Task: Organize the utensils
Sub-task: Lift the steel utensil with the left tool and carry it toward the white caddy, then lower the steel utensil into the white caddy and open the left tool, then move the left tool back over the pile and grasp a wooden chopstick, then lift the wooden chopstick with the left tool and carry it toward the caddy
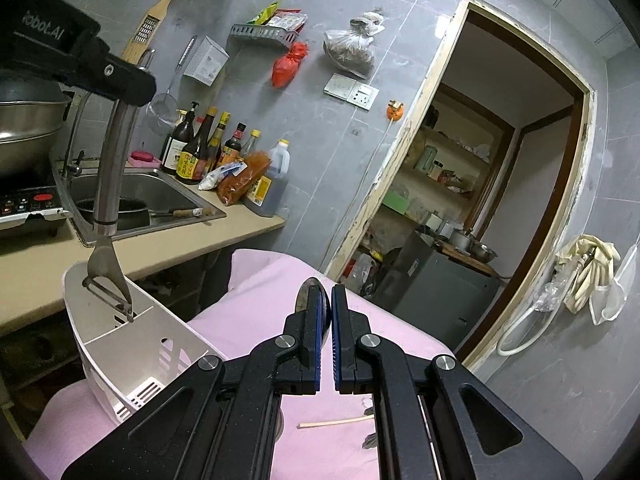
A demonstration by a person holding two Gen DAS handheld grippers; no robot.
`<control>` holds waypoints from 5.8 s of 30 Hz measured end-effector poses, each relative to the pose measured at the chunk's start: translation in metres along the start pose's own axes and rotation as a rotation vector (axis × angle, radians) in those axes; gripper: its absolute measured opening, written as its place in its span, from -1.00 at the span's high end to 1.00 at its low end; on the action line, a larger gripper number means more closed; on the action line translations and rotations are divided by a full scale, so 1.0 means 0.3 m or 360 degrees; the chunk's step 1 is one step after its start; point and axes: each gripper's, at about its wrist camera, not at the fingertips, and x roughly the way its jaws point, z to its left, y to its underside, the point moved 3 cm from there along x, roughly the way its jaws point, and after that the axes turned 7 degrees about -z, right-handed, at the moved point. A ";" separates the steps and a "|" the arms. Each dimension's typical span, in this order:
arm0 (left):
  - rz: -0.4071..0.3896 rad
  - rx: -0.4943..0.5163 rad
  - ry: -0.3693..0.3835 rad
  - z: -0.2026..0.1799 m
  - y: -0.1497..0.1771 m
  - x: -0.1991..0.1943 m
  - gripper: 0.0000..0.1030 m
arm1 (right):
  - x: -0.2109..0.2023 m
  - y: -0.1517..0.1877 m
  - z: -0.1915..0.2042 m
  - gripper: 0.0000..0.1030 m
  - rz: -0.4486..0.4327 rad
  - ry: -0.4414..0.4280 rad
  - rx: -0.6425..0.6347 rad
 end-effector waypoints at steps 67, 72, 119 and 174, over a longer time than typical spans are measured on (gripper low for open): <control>-0.0132 -0.0016 -0.0128 -0.493 0.044 0.141 -1.00 | -0.124 0.230 -0.775 -0.97 0.0023 0.0233 0.0703; -0.0144 0.0019 -0.0137 -0.640 0.063 0.213 -1.00 | -0.076 0.306 -0.913 -0.97 0.0023 0.0263 0.0682; 0.1028 0.0194 0.0038 -0.860 0.574 0.871 0.36 | 0.648 0.914 -0.643 0.67 0.0883 -0.0936 0.0825; 0.0247 -0.0369 0.0201 -0.347 0.034 0.189 0.90 | 0.241 0.251 -0.470 0.92 0.0154 -0.0865 0.1284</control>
